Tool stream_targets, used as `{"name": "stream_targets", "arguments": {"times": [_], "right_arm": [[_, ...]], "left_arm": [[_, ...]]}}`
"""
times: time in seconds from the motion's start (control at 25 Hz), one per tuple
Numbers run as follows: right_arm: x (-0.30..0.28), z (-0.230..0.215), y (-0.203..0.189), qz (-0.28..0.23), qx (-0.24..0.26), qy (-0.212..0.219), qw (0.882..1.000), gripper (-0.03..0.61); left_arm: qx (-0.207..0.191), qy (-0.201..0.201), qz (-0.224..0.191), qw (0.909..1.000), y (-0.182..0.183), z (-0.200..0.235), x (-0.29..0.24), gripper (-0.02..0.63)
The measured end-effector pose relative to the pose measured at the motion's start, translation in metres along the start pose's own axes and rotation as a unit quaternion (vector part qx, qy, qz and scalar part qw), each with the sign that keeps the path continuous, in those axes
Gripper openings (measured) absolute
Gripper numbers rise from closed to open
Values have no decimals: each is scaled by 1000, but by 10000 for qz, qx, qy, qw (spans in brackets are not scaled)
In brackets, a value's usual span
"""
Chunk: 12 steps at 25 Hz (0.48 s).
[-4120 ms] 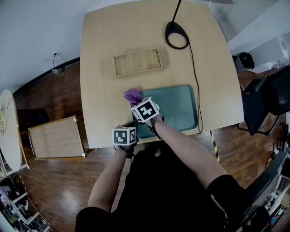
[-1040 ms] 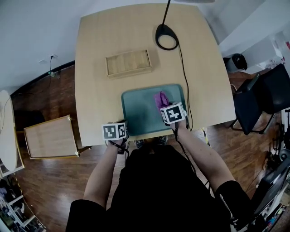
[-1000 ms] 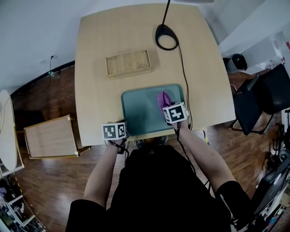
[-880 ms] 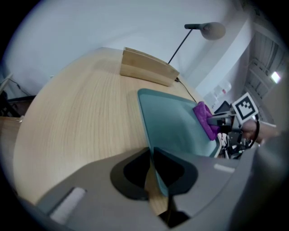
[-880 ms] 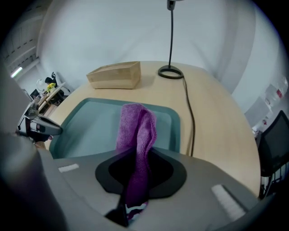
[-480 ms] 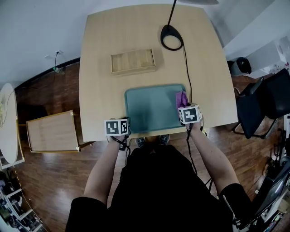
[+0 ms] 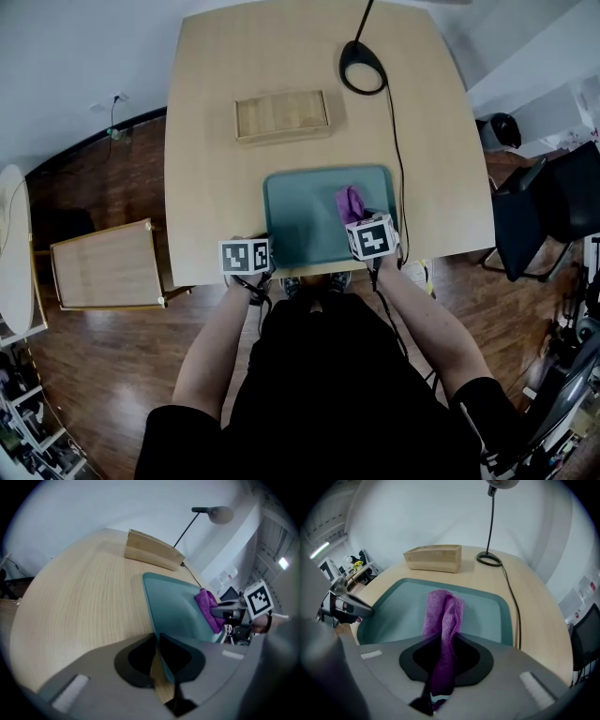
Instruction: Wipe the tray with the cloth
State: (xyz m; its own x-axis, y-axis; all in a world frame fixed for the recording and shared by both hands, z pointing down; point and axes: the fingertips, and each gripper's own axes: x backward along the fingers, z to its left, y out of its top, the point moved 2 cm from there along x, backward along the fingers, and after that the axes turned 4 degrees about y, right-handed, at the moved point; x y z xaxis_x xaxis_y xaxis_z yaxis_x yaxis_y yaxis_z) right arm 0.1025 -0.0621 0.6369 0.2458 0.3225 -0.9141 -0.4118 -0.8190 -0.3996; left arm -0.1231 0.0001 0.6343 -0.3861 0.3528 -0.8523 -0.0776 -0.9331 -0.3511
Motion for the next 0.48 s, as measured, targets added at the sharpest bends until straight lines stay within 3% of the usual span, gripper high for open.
{"name": "stream_targets", "arguments": {"times": [0.36,0.48], "right_arm": [[-10,96,31,-91,368,819,9959,58],[-8,119,44,-100,673,840,9941,58]], "left_arm": [[62,-184,33,9998,0,-3,0,57],[51,-229,50,9997,-1,-3,1,58]]}}
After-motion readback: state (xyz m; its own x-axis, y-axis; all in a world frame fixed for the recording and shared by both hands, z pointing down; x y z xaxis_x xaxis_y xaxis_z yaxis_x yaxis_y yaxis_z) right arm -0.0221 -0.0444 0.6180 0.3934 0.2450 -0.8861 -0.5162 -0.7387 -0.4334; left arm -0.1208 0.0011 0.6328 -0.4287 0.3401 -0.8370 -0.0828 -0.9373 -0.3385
